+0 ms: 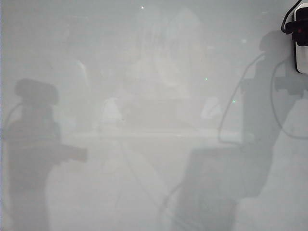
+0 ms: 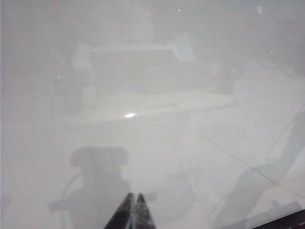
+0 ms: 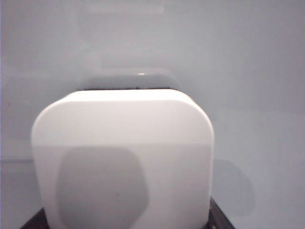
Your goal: Grab the whiteboard eraser that is attached to the surface of the whiteboard and use it to clean the writing on the whiteboard.
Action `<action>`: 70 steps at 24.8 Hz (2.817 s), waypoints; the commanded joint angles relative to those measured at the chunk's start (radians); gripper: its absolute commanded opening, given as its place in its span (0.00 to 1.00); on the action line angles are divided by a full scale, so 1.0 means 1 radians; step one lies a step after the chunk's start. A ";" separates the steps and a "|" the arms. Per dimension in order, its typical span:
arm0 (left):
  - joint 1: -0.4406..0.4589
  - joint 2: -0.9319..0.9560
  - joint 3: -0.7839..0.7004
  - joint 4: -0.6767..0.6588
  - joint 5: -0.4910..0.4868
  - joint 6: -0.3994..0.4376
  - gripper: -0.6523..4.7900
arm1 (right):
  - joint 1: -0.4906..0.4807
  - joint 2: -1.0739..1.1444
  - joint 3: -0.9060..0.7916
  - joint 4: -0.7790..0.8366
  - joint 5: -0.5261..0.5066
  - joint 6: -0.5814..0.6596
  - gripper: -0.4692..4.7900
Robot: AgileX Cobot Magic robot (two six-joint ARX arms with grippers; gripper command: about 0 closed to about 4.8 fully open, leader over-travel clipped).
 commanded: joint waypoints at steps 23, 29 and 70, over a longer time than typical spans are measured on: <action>-0.001 0.002 -0.061 0.142 -0.227 0.042 0.11 | 0.018 -0.481 0.046 -0.615 -0.034 -0.004 0.72; -0.001 0.002 -0.164 0.315 -0.224 0.042 0.11 | 0.065 -0.811 0.046 -0.896 -0.082 0.017 0.07; -0.002 0.001 -0.500 0.564 -0.259 0.042 0.11 | 0.077 -1.141 -0.306 -0.843 -0.144 -0.005 0.08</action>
